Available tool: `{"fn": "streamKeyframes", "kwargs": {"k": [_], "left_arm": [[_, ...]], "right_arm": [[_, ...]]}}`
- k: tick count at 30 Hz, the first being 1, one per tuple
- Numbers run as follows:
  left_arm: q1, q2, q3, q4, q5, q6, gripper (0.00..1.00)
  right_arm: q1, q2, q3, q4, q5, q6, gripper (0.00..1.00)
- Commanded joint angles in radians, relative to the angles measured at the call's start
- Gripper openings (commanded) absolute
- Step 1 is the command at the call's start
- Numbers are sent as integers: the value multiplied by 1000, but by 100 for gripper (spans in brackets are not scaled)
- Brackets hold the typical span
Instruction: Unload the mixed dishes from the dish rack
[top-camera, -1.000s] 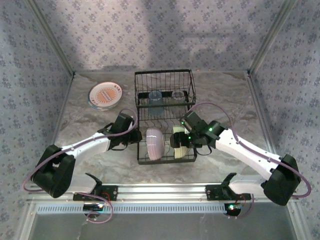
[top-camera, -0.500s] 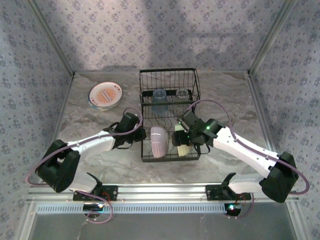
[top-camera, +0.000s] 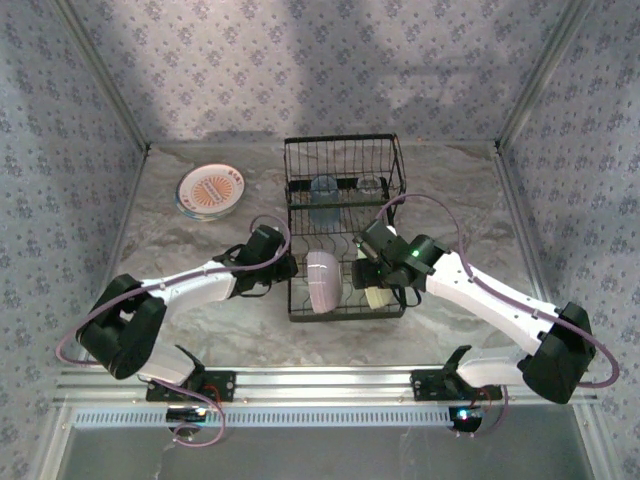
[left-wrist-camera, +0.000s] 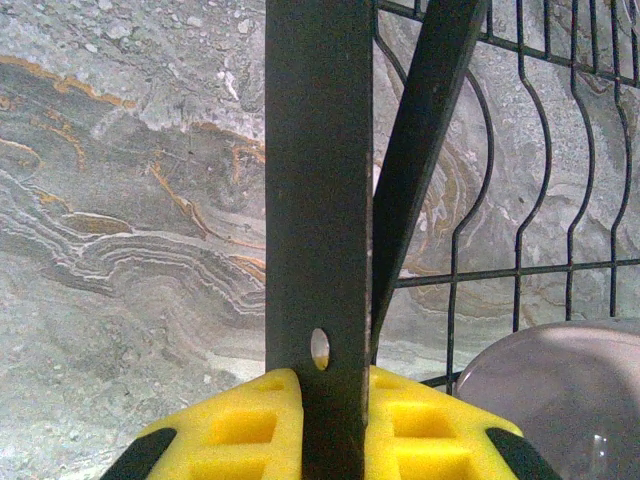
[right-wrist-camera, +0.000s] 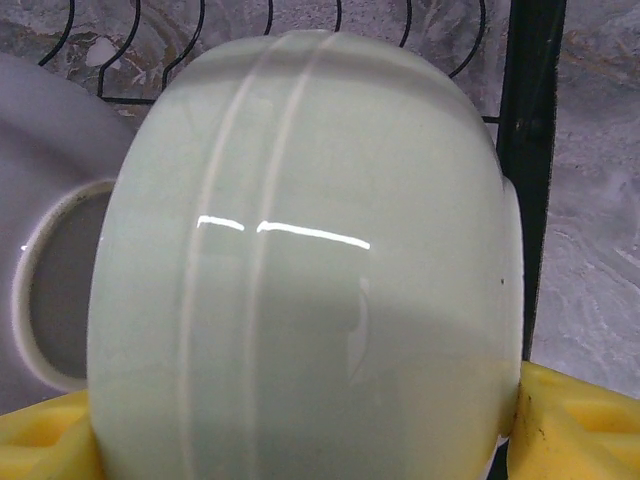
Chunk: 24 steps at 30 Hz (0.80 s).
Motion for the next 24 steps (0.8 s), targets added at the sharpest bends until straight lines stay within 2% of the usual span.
{"fn": "streamKeyframes", "kwargs": {"k": [1, 10, 24], "left_arm": [[-32, 87, -45, -45, 86, -7, 0], [-33, 83, -22, -55, 107, 2, 0], [-33, -6, 7, -125, 96, 25, 32]], "right_arm": [[0, 5, 31, -55, 133, -43, 62], [2, -19, 28, -55, 118, -46, 62], [-8, -58, 35, -65, 124, -73, 60]]}}
